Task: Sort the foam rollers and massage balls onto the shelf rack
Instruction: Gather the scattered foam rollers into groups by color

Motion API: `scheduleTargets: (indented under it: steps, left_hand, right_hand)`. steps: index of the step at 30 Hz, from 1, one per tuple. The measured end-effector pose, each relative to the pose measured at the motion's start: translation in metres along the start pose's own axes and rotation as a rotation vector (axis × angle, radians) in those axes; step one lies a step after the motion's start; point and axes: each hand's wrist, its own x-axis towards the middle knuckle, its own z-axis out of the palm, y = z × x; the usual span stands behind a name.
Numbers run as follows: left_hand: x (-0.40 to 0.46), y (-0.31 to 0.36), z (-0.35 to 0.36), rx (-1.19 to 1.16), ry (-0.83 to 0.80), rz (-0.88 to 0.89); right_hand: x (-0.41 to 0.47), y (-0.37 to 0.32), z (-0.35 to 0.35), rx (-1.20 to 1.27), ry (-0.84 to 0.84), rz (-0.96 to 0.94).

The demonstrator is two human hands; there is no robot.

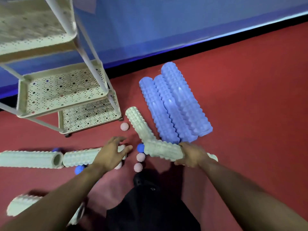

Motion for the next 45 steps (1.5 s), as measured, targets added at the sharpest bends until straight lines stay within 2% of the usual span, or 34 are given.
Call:
scheduleTargets:
  steps: [4, 7, 12, 19, 25, 33, 37, 41, 45]
  left_hand:
    - [0.023, -0.012, 0.026, -0.168, -0.043, -0.161]
    - [0.046, -0.014, 0.042, -0.307, -0.051, -0.261]
    - [0.098, -0.01, 0.071, -0.502, -0.026, -0.388]
    - [0.147, -0.012, 0.109, -0.755, -0.04, -0.487]
    - [0.179, -0.001, 0.131, -0.791, -0.045, -0.677]
    - [0.155, -0.009, 0.122, -0.672, -0.029, -0.647]
    - [0.132, -0.01, 0.1, -0.56, 0.029, -0.495]
    - [0.111, -0.005, 0.072, -0.458, 0.014, -0.314]
    - [0.091, 0.003, 0.051, -0.418, 0.01, -0.242]
  right_hand:
    - [0.023, -0.02, 0.017, 0.479, 0.036, 0.07]
    - [0.045, -0.038, 0.017, 0.643, 0.06, 0.119]
    - [0.088, -0.058, 0.01, 0.478, 0.204, 0.23]
    - [0.134, -0.081, -0.001, 0.555, 0.265, 0.318]
    - [0.121, -0.059, 0.007, 0.584, 0.323, 0.321]
    - [0.068, -0.041, 0.032, 0.752, 0.337, 0.347]
    - [0.029, -0.034, 0.055, 0.811, 0.273, 0.376]
    - [-0.001, -0.021, 0.07, 0.877, 0.182, 0.434]
    - [-0.036, -0.004, 0.082, 0.921, 0.111, 0.441]
